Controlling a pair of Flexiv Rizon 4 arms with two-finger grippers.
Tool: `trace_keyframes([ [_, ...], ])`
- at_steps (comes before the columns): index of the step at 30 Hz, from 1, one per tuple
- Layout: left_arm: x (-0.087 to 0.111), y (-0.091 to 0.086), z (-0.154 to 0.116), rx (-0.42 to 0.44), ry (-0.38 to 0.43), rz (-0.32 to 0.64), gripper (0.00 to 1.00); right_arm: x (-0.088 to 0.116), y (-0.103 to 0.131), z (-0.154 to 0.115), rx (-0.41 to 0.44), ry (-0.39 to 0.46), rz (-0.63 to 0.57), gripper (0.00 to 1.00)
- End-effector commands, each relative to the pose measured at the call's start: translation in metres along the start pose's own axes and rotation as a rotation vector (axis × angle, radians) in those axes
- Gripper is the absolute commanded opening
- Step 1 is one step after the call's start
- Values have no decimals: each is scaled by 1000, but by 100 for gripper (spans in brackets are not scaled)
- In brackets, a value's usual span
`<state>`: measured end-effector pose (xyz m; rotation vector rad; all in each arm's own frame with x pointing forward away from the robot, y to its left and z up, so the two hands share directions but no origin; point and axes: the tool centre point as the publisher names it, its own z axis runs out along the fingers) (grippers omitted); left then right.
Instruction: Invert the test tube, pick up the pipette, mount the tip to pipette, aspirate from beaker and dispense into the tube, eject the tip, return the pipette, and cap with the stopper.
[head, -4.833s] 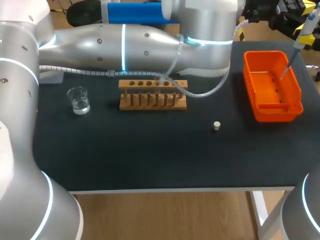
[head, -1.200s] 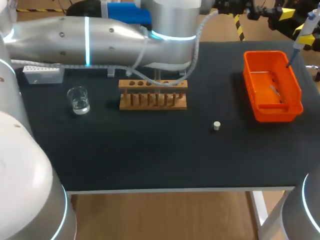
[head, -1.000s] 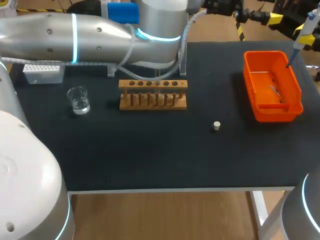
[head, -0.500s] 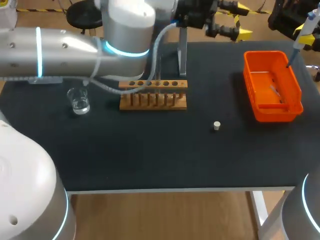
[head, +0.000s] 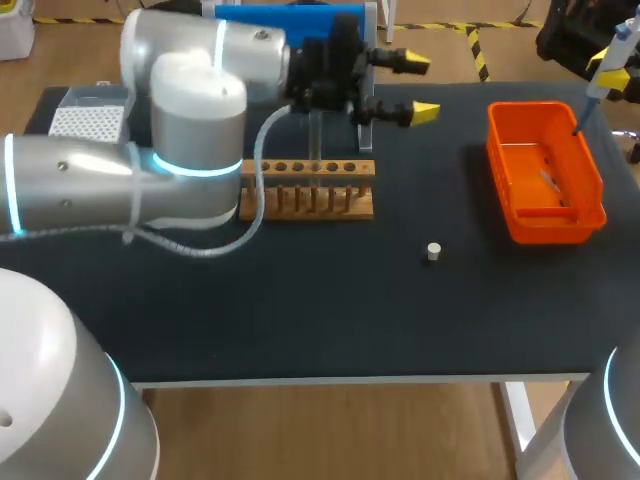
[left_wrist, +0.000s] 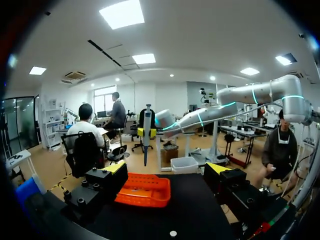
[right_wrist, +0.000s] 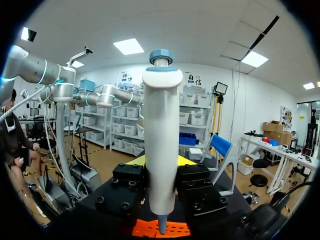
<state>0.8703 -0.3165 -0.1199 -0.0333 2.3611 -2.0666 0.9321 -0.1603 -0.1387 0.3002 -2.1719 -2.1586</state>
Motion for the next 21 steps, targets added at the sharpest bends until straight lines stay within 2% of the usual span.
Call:
trace_keyframes([
  [1,11,11,-25,68,-92,-7,100,-1,0,-1,2,4,0,0],
  [21,22,15,-84,70,-137,-10,100,-1,0,-1,2,4,0,0],
])
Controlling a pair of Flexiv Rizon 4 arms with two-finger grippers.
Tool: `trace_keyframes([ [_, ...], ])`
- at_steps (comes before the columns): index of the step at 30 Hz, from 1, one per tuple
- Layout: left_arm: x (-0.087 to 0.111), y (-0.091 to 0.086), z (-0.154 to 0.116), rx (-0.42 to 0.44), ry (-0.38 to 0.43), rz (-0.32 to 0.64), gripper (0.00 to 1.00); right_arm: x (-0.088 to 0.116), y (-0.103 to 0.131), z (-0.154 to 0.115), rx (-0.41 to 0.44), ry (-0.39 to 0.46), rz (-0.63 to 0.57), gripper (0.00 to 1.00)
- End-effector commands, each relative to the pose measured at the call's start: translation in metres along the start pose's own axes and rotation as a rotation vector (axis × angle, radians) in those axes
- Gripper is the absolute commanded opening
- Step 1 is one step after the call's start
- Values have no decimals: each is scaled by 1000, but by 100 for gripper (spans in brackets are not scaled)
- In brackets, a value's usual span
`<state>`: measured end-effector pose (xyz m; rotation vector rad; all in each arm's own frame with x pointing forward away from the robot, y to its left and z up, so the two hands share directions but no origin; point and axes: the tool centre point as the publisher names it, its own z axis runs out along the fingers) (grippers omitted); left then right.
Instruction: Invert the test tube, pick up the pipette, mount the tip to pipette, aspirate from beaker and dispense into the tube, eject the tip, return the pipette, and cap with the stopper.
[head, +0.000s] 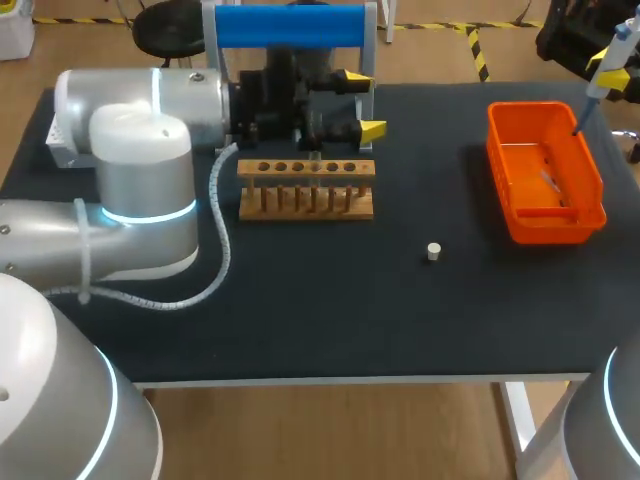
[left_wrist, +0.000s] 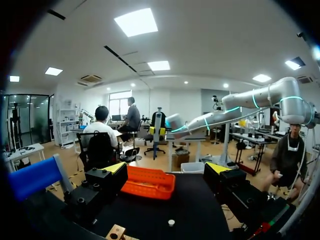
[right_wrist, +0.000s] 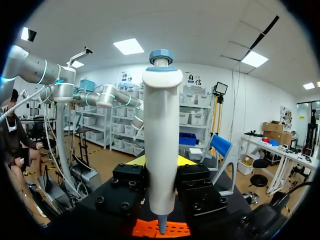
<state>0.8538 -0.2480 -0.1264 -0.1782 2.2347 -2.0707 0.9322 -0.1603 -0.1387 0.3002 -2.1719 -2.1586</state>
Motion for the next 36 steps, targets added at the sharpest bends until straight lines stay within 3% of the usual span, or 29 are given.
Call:
trace_keyframes([
  [1,4,-3,-20,3,-13,1,100,-1,0,-1,2,4,0,0],
  [16,-1,-5,-53,16,-17,4,100,-1,0,-1,2,4,0,0],
  [36,-2,-10,-57,11,-7,12,100,-1,0,-1,2,4,0,0],
])
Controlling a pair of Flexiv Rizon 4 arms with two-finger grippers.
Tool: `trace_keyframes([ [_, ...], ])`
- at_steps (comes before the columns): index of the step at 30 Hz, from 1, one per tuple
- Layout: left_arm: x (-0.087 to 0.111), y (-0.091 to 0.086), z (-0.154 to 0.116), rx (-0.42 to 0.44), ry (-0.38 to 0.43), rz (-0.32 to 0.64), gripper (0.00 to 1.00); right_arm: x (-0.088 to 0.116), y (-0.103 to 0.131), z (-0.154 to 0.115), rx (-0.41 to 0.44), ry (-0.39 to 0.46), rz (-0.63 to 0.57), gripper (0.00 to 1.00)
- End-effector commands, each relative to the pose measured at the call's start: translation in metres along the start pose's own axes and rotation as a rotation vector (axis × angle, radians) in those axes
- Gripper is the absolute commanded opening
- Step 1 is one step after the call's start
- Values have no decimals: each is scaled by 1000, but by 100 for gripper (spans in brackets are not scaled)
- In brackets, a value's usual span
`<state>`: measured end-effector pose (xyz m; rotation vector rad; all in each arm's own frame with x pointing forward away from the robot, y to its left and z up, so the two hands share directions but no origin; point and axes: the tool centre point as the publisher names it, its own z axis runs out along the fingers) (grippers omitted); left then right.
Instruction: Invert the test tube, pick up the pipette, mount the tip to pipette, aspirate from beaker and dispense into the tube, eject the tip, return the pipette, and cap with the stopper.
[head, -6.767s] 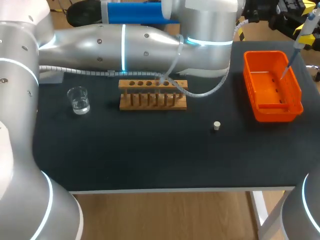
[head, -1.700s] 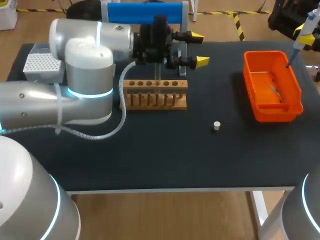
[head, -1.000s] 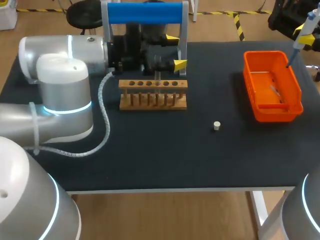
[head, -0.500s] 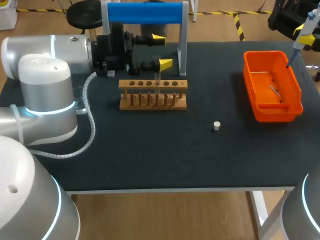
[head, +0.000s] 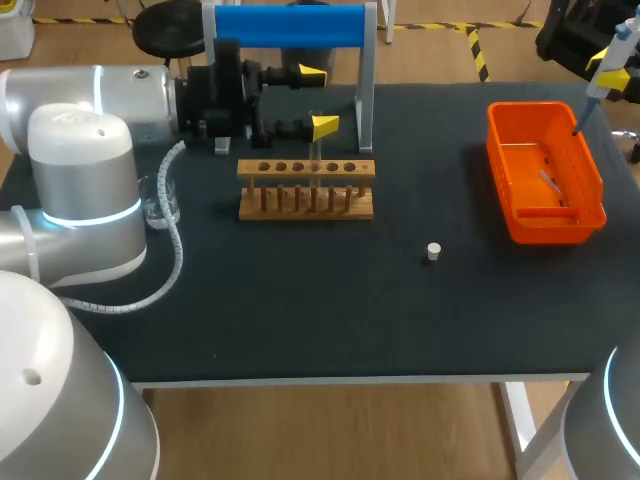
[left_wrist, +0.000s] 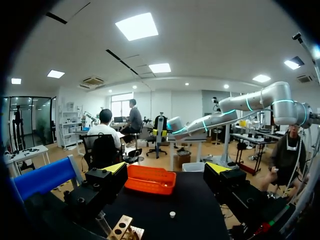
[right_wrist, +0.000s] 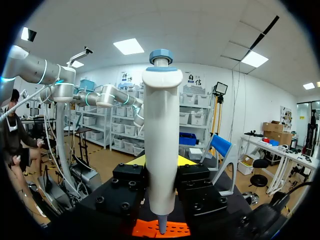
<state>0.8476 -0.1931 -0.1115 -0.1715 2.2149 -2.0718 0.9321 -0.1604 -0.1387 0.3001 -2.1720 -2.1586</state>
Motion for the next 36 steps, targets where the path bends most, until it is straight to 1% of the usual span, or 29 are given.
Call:
trace_keyframes([
  [1,0,0,0,1,1,0,100,-1,0,-1,2,4,0,0],
  [22,0,0,0,1,1,0,100,-1,0,-1,2,4,0,0],
  [23,0,0,0,1,1,0,100,0,3,6,13,9,-4,0],
  [30,0,0,0,1,1,0,100,3,19,59,15,30,-16,0],
  [36,0,0,0,1,1,0,100,6,29,107,25,40,-17,0],
])
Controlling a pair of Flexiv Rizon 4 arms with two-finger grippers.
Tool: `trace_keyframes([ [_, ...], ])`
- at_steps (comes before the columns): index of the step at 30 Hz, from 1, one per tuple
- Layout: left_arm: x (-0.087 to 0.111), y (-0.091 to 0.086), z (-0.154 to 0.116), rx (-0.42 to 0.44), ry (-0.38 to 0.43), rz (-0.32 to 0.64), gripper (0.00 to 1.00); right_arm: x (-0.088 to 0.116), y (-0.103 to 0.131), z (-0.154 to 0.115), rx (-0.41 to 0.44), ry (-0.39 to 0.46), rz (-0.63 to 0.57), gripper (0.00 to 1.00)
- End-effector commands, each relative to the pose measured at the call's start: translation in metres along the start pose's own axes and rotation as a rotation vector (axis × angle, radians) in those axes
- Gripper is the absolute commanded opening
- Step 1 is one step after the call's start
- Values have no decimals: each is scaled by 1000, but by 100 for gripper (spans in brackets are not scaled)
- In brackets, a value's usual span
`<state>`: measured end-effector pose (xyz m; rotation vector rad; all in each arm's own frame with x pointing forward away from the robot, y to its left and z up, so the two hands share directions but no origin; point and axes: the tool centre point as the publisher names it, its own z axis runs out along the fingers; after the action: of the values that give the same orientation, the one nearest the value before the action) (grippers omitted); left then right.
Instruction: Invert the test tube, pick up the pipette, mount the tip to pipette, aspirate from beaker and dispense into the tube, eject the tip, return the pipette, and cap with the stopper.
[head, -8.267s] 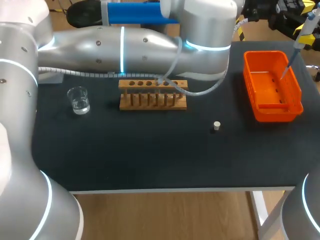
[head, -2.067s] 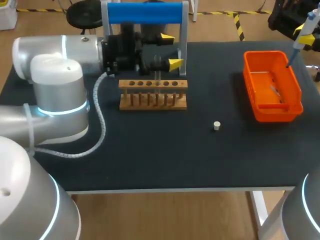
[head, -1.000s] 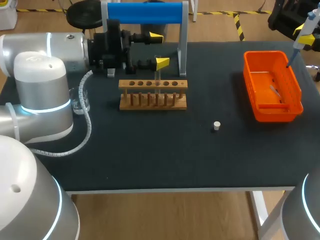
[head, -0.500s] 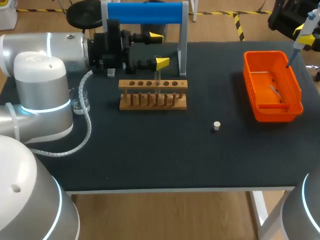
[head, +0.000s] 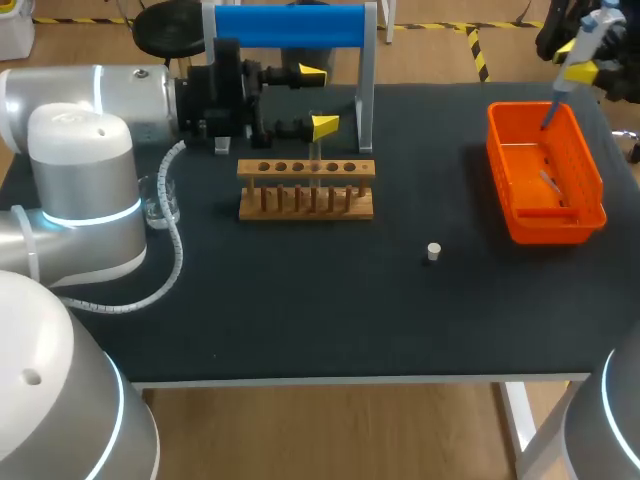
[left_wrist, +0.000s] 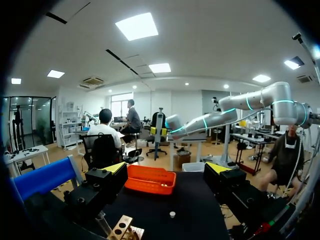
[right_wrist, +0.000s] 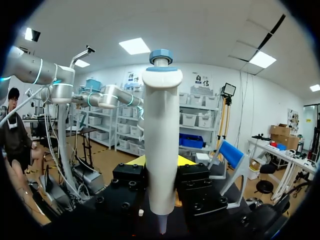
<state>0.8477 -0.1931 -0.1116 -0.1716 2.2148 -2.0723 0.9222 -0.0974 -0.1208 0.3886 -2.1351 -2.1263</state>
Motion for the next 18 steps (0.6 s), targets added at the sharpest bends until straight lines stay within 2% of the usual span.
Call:
trace_keyframes([
  [1,0,0,0,1,1,0,100,7,11,52,32,-35,3,0],
  [8,0,0,0,1,1,0,100,11,9,111,81,-35,26,0],
  [18,0,0,0,1,1,0,100,28,-4,188,52,3,56,0],
])
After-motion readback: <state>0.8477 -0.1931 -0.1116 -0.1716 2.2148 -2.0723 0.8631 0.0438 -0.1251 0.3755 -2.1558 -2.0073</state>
